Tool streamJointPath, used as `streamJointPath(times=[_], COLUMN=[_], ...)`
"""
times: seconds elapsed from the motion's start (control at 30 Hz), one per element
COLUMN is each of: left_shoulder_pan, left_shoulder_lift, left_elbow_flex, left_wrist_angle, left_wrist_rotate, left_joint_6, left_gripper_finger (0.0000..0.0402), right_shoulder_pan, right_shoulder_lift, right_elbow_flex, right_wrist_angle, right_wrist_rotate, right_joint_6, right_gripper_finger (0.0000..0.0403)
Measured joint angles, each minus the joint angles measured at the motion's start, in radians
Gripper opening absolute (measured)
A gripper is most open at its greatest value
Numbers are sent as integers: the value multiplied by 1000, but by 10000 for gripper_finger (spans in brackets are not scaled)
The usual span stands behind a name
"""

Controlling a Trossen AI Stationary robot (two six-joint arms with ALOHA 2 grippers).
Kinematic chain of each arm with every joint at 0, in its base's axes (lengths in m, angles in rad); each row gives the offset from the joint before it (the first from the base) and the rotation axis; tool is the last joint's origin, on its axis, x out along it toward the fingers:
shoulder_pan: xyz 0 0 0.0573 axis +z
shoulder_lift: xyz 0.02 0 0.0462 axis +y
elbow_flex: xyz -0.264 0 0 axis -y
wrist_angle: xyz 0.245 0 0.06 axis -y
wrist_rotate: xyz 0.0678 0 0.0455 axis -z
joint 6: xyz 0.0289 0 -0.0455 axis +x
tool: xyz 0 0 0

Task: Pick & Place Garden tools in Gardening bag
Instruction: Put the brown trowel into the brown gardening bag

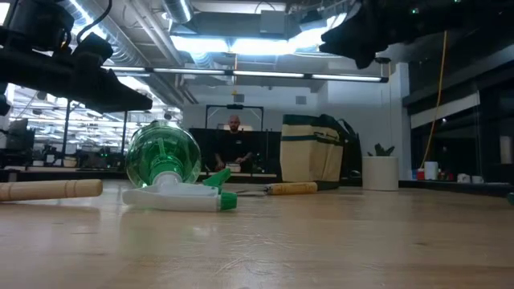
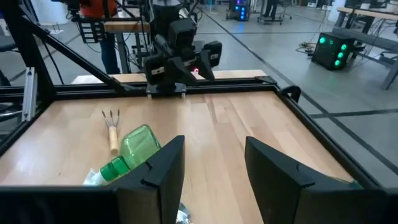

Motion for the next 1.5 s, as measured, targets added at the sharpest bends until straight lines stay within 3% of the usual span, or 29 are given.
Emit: streamJointPath(times=[0.57, 0.7, 0.87, 1.3, 1.5], left_shoulder_pan=[0, 0, 0, 0, 0], left_shoulder_lift=[0, 0, 0, 0, 0], left_elbow_flex=[0, 0, 0, 0, 0], left_wrist_angle=[0, 0, 0, 0, 0], left_wrist_rotate=[0, 0, 0, 0, 0], left_joint_6=[0, 0, 0, 0, 0], left_gripper_finger=[169, 169, 169, 169, 169], right_shoulder_pan=[-10, -10, -8, -9, -9], right_shoulder_lift=[24, 75, 173, 451, 532], right_elbow_flex=[0, 0, 11, 388, 474], right_wrist_angle=[-9, 6, 71, -320, -419], right_wrist_rotate=[2, 2, -75, -87, -87], right_joint_6=[-54, -105, -112, -304, -322], right_gripper_finger=[169, 169, 169, 169, 169])
